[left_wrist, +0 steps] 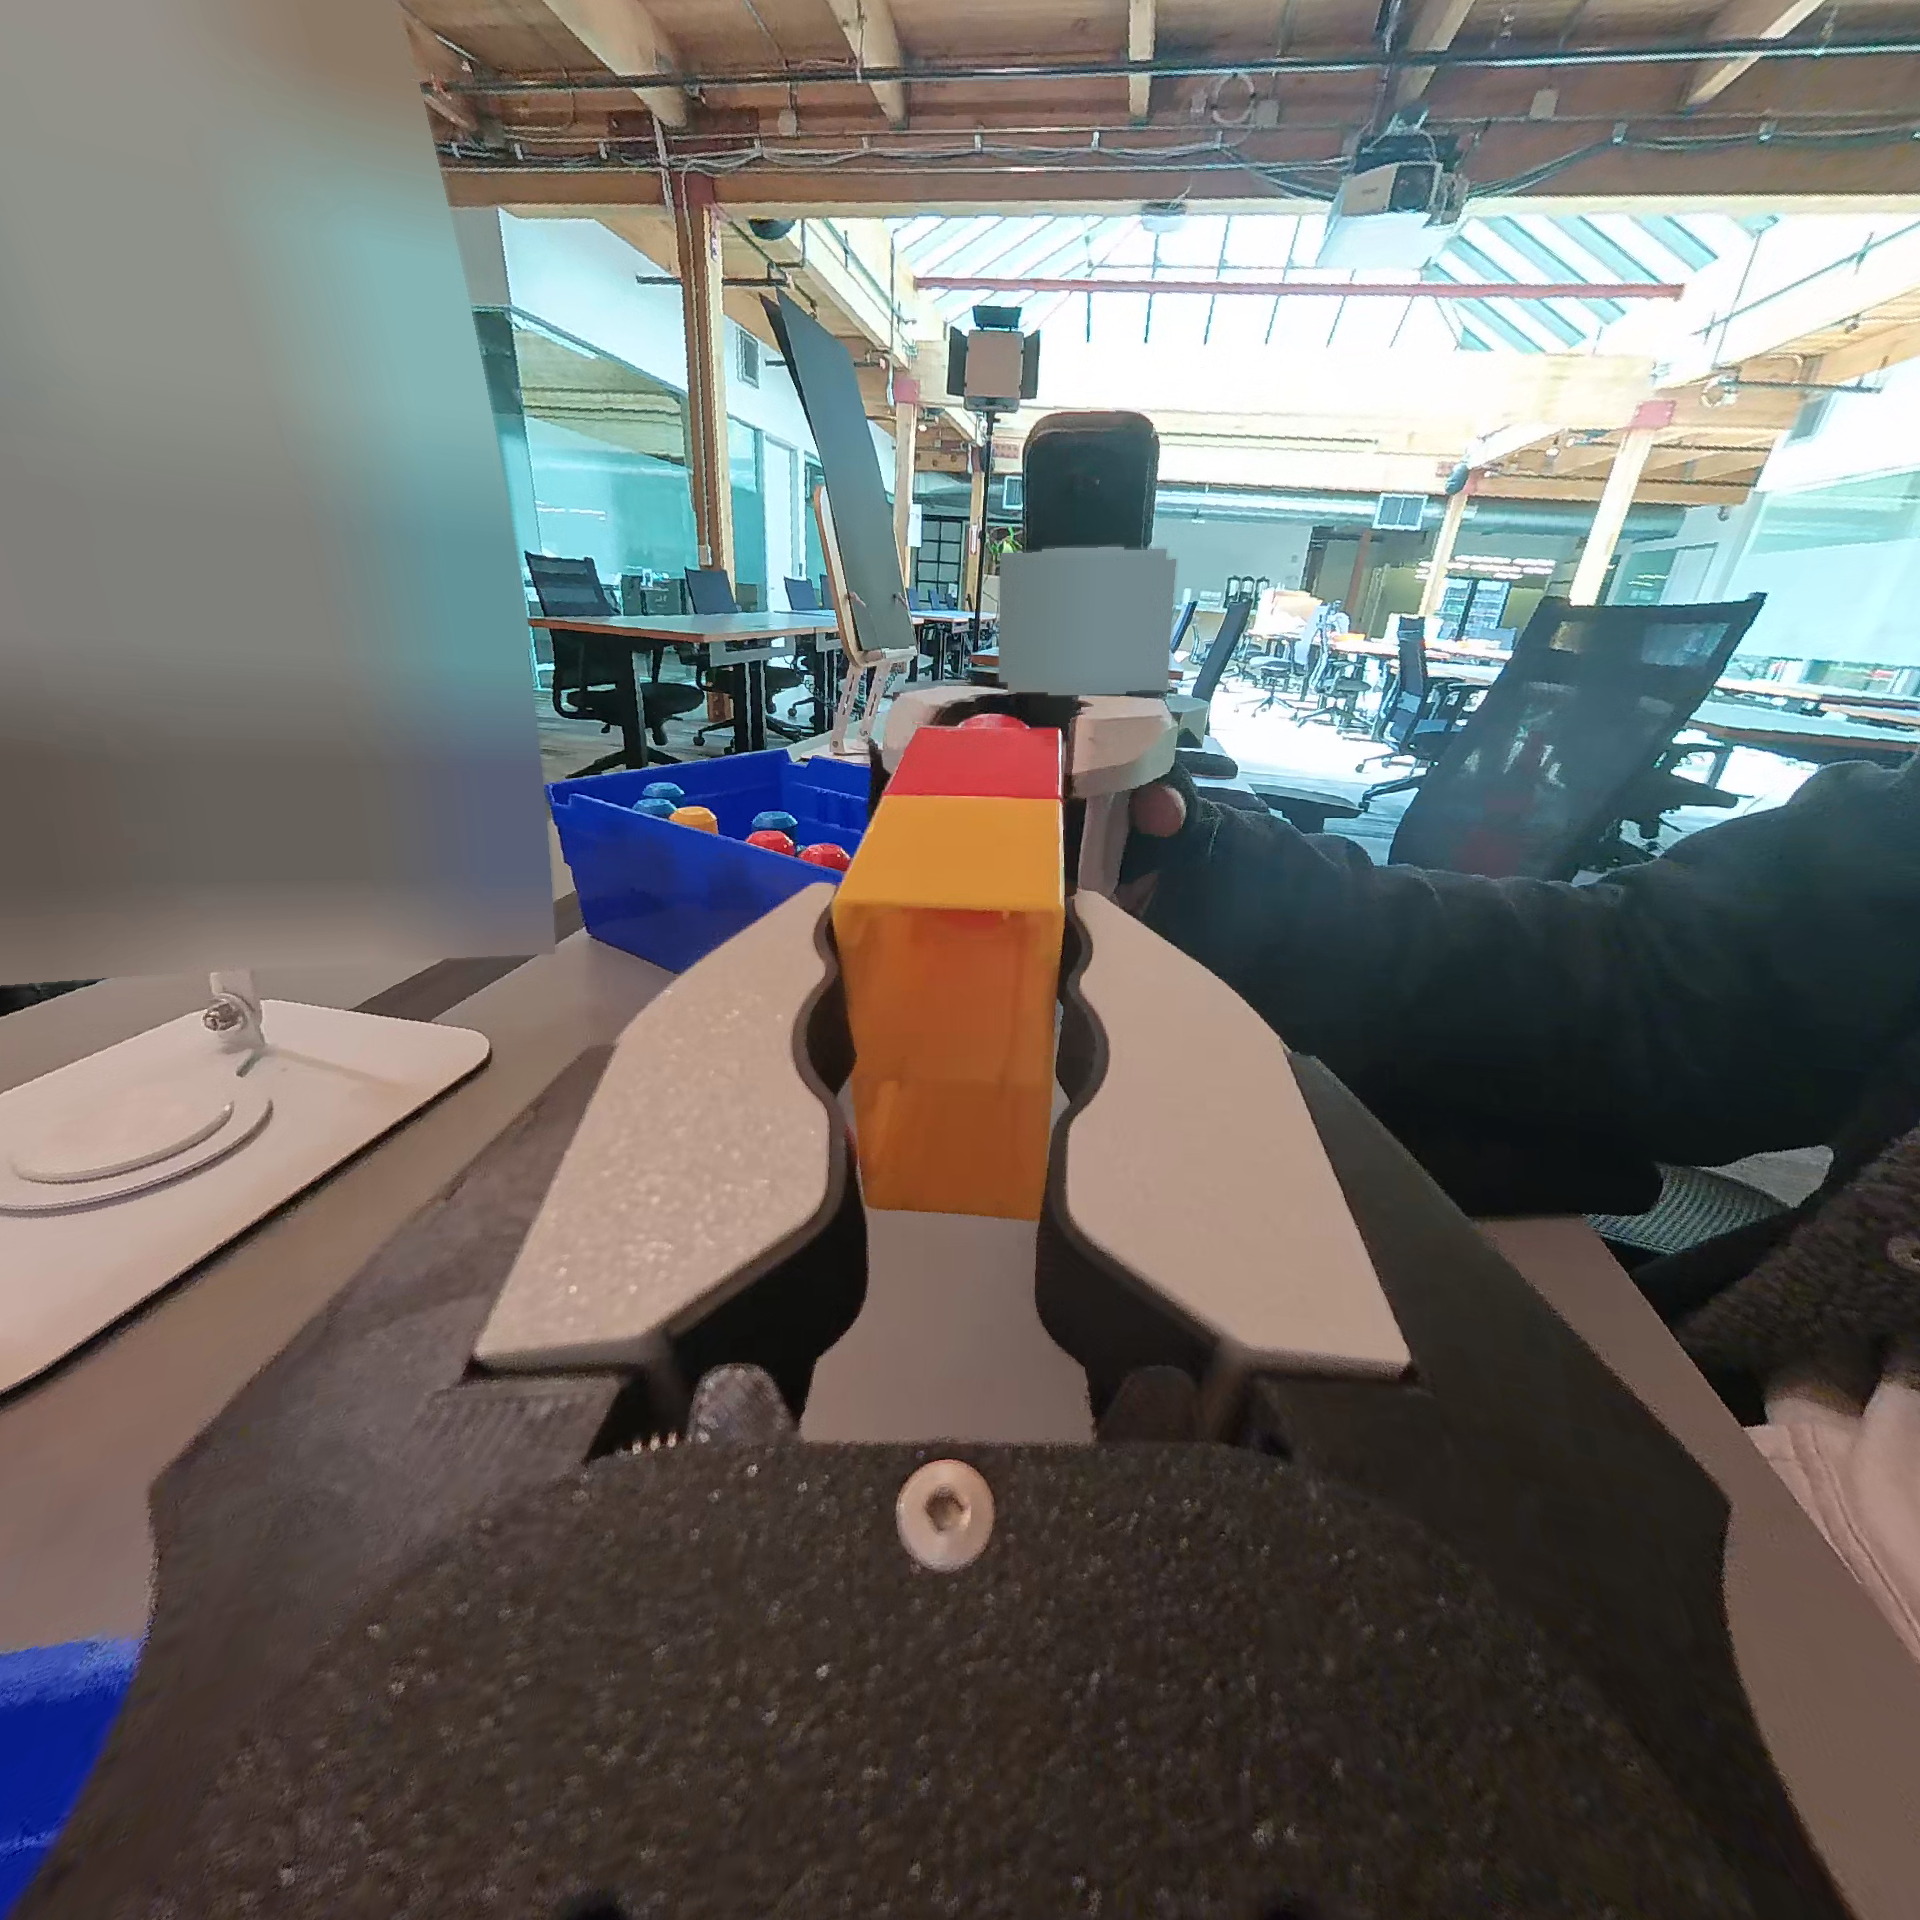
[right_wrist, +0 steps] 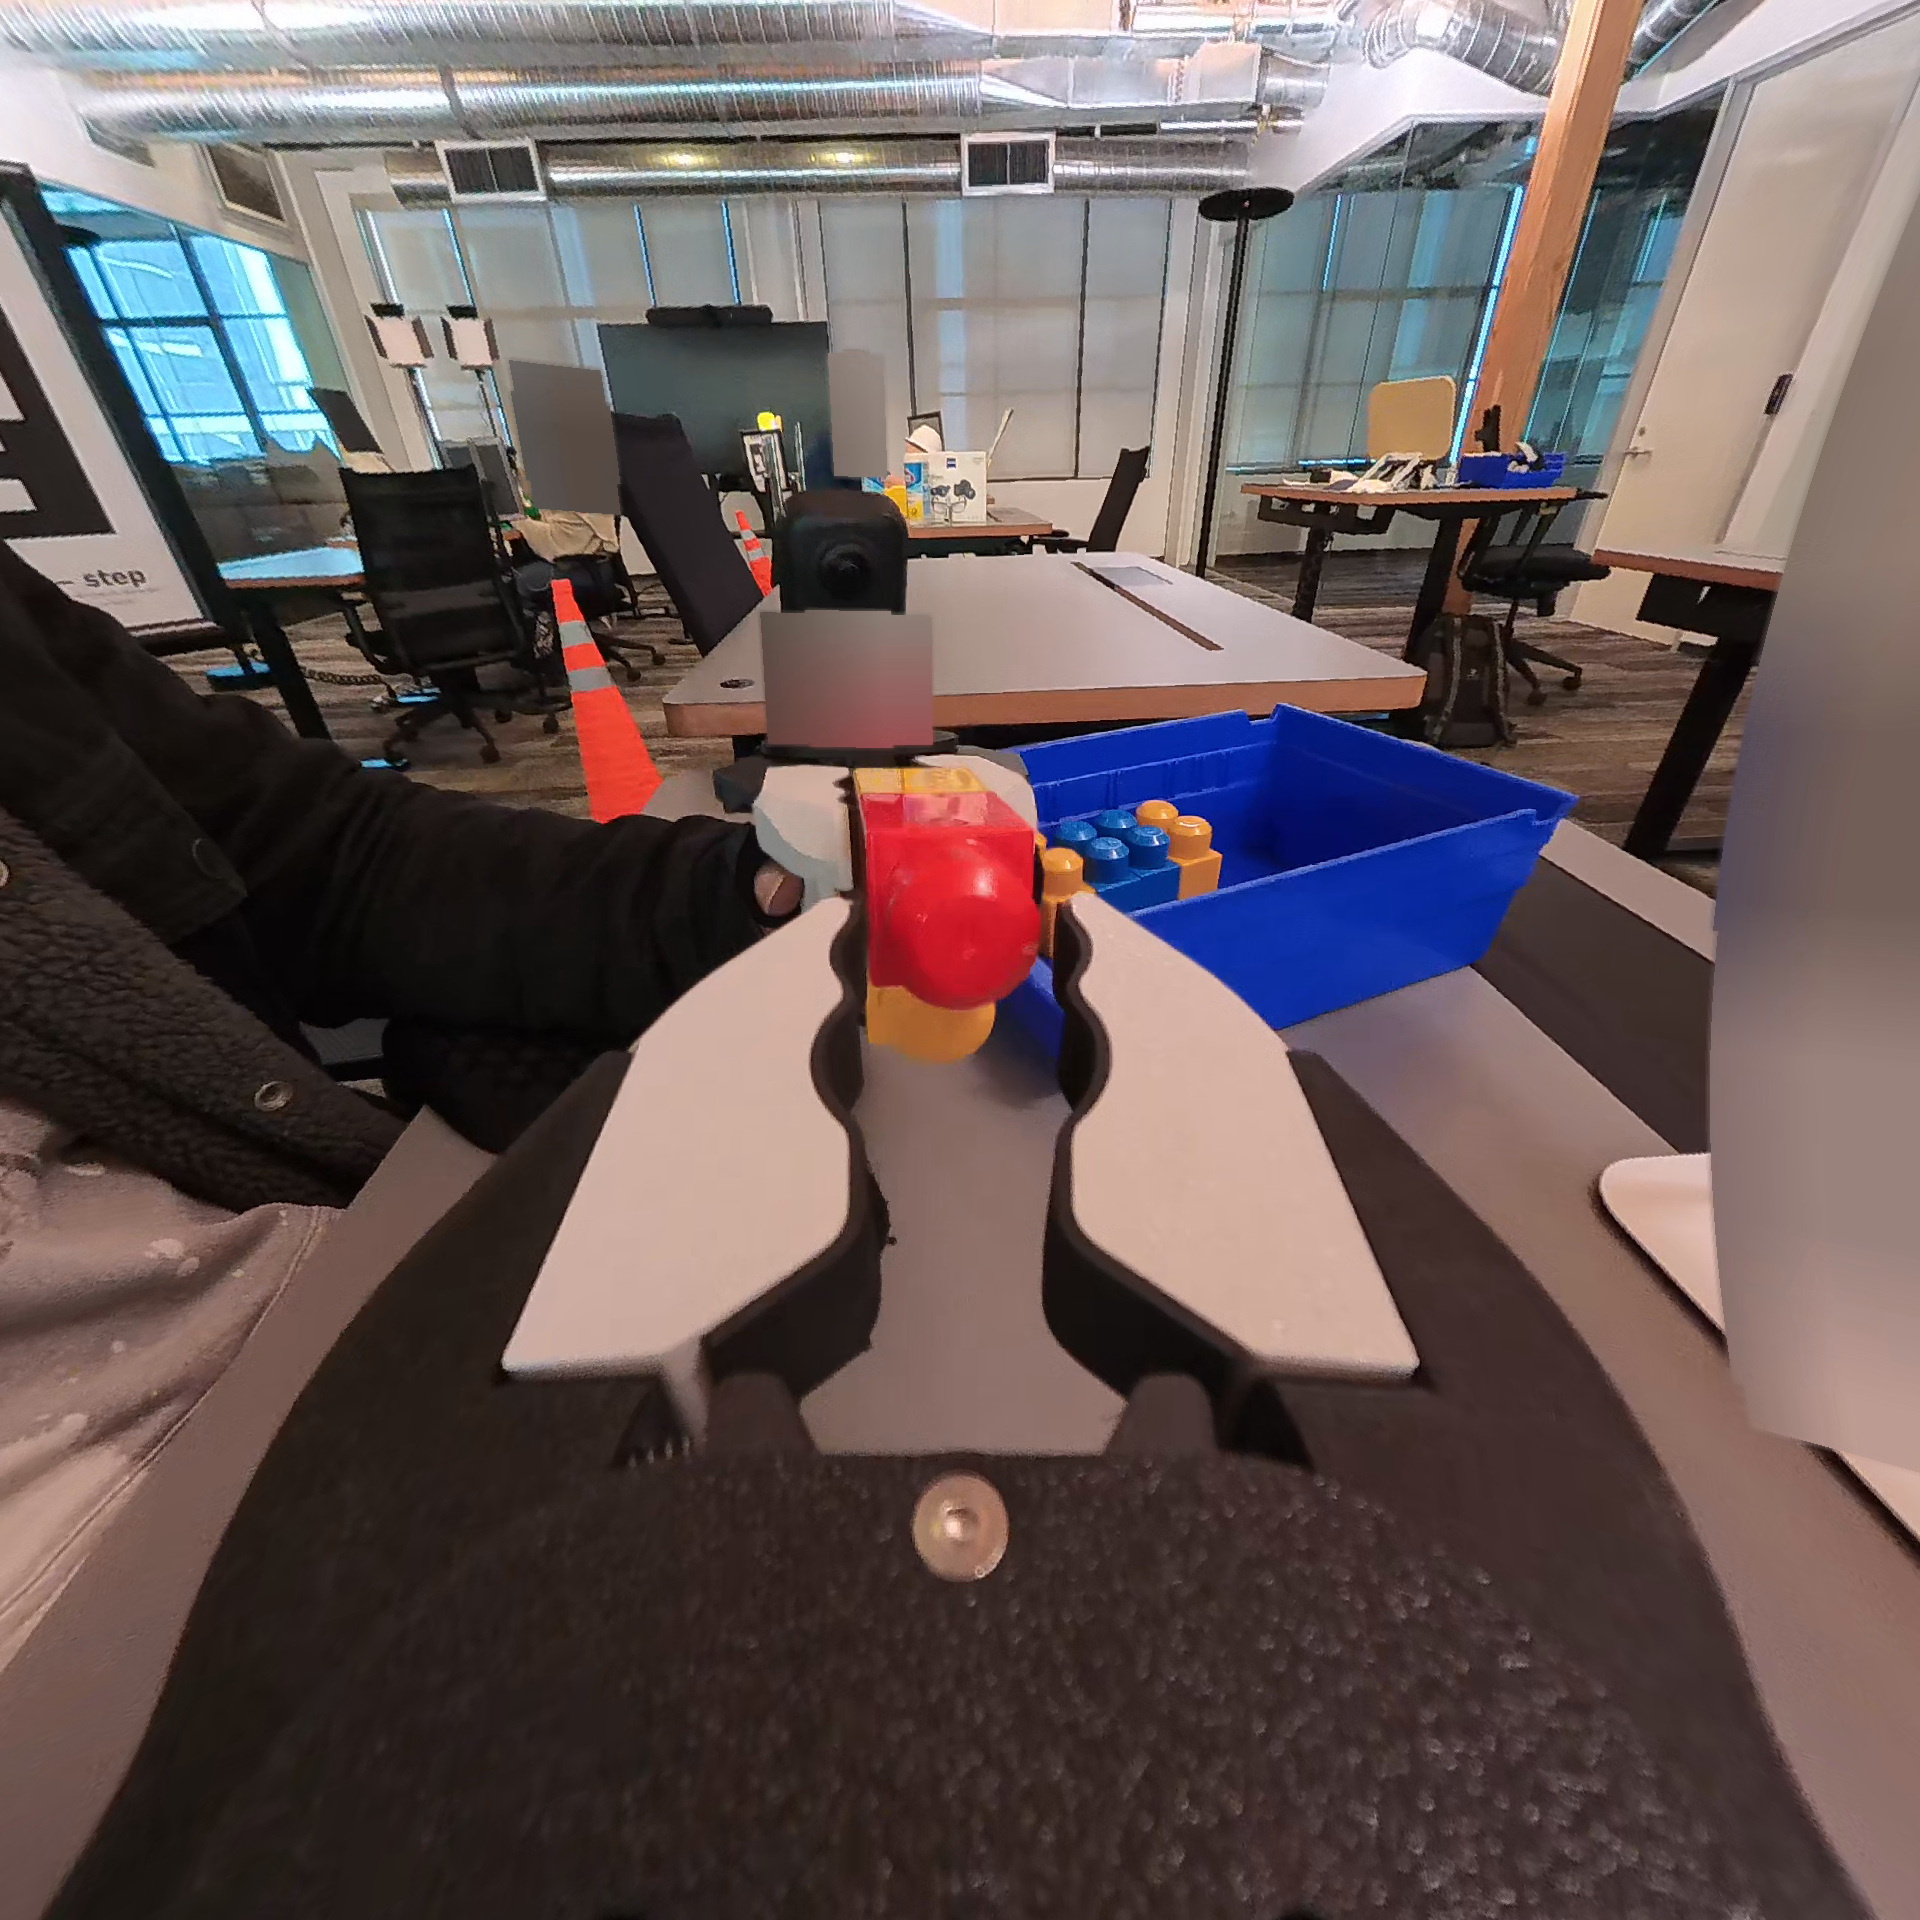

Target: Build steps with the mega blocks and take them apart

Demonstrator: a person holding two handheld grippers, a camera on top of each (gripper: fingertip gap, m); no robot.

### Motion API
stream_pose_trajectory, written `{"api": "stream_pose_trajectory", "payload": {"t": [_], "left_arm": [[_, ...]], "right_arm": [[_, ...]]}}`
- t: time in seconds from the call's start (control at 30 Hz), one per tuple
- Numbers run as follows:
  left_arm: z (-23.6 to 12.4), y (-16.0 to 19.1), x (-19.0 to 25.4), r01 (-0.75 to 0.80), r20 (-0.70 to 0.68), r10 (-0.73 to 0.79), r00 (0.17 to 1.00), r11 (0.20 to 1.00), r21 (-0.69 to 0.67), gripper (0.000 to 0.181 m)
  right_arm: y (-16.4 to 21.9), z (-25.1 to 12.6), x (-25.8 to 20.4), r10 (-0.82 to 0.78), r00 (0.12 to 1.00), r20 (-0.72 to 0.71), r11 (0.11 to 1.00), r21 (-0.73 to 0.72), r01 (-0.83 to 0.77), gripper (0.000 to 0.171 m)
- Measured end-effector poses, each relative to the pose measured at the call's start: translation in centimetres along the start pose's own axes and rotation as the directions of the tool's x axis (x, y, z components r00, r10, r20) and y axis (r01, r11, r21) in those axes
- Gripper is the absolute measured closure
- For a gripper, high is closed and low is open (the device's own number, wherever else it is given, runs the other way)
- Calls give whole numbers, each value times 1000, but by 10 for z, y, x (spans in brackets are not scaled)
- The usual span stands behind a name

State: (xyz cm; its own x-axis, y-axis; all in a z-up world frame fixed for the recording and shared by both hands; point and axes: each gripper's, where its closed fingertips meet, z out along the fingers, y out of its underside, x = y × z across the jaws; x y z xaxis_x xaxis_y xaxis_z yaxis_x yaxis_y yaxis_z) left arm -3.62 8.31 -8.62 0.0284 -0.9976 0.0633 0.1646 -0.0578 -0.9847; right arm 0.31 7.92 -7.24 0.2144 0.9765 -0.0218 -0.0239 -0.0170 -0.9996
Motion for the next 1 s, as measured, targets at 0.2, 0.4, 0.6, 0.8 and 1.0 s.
{"api": "stream_pose_trajectory", "payload": {"t": [0.2,0.4,0.6,0.8,1.0], "left_arm": [[3,1,4,-5,-17,5,1000,1000,-4,144],[1,0,-8,-46,64,47,997,999,-15,138],[-14,-3,-41,-70,261,71,963,997,-15,164],[-28,-6,-65,-69,428,82,900,997,-45,181],[-28,-1,-68,-72,446,95,890,995,-68,181]], "right_arm": [[1,-1,-4,10,1000,22,998,-61,-9,143],[-19,-24,6,-69,996,-56,983,-175,58,143],[-57,-85,38,-199,958,-207,911,-400,103,143],[-78,-159,71,-306,894,-326,759,-651,23,142],[-55,-217,83,-272,889,-369,586,-796,-152,142]]}}
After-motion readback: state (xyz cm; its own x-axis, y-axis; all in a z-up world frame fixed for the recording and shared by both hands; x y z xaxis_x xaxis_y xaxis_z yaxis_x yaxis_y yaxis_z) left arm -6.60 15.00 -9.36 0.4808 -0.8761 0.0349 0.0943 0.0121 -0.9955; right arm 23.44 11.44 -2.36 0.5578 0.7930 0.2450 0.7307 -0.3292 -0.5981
